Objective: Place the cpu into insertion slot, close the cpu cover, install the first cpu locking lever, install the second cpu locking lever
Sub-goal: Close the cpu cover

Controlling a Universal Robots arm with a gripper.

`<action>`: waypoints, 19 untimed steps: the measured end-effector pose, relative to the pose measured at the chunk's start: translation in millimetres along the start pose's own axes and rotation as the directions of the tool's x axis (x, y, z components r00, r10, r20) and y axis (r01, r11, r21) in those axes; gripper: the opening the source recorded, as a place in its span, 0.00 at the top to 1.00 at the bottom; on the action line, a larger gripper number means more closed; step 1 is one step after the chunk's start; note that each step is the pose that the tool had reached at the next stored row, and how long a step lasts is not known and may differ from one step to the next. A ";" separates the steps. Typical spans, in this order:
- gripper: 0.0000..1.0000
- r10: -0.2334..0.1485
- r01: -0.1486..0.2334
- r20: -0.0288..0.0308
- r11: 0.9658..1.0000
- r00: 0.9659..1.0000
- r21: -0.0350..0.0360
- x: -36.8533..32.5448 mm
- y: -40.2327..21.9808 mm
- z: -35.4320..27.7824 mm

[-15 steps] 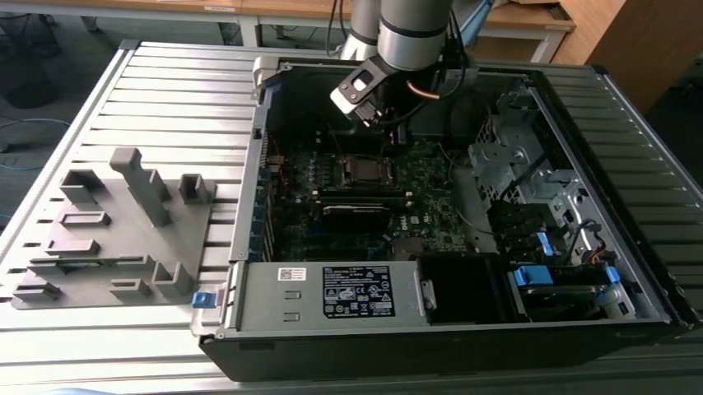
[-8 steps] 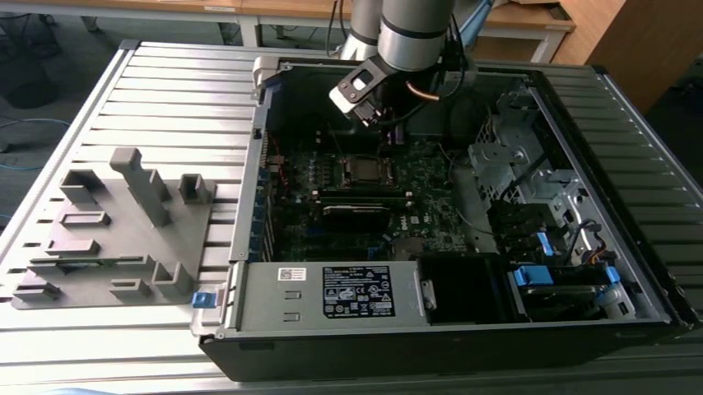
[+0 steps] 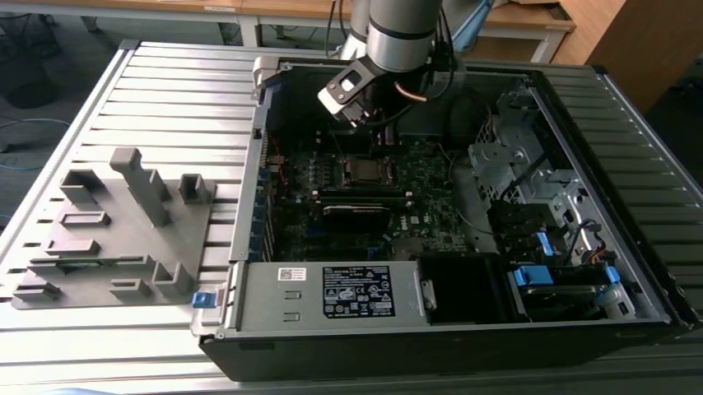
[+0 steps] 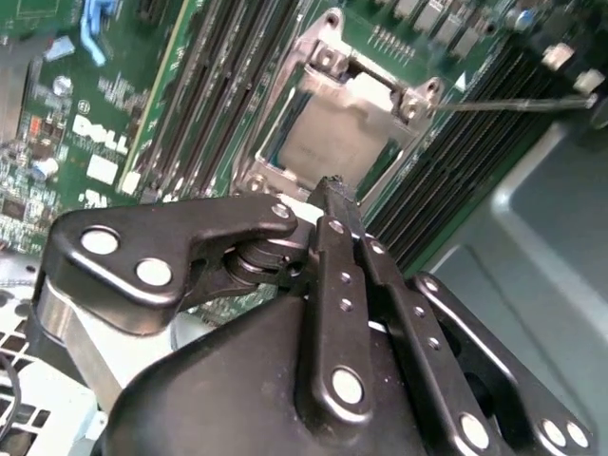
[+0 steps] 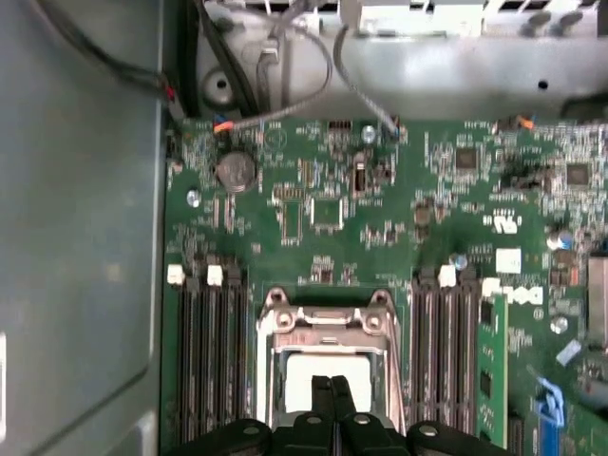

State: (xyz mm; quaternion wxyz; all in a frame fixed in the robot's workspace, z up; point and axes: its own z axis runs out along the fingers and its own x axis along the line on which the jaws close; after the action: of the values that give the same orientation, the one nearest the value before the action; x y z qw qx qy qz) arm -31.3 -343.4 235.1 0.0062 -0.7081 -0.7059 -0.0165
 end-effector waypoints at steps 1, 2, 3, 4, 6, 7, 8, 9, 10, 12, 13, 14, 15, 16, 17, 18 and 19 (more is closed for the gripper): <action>0.89 0.000 0.000 0.000 1.000 1.000 -0.001 0.0 -2.1 0.5; 0.89 0.000 0.000 0.000 1.000 1.000 -0.001 0.0 -3.9 1.4; 0.89 0.000 0.000 0.000 1.000 1.000 -0.001 0.0 -5.3 2.4; 0.89 0.000 0.000 0.000 1.000 1.000 -0.001 -0.1 -6.5 3.5; 0.89 0.000 0.000 0.000 1.000 1.000 -0.001 -0.2 -8.8 6.1; 0.89 0.000 0.000 0.000 1.000 1.000 -0.001 -0.3 -9.9 7.0; 0.89 0.000 0.000 0.000 1.000 1.000 -0.001 -0.3 -11.1 7.7; 0.89 0.000 0.000 0.000 1.000 1.000 -0.001 -0.3 -12.8 8.3; 0.89 0.000 0.000 0.000 1.000 1.000 -0.001 -0.4 -15.1 8.7; 0.89 0.000 0.000 0.000 1.000 1.000 -0.002 -0.4 -20.1 10.0; 0.89 0.000 0.000 0.000 1.000 1.000 -0.002 -0.4 -22.3 10.6; 0.89 0.000 0.000 0.000 1.000 1.000 -0.002 -0.4 -23.7 11.3; 0.89 0.000 0.000 0.000 1.000 1.000 -0.002 -0.4 -24.2 12.0; 0.89 0.000 0.000 0.000 1.000 1.000 -0.002 -0.5 -24.4 12.5; 0.89 0.000 0.000 0.000 1.000 1.000 -0.002 -0.5 -24.4 12.8; 0.89 0.000 0.000 0.000 1.000 1.000 -0.002 -0.5 -24.4 12.8; 0.89 0.000 0.000 0.000 1.000 1.000 -0.002 -0.5 -24.5 12.8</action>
State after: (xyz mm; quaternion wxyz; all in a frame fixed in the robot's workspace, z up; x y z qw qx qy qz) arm -55.5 -343.4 221.9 0.0056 -0.7080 -0.7059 -0.0172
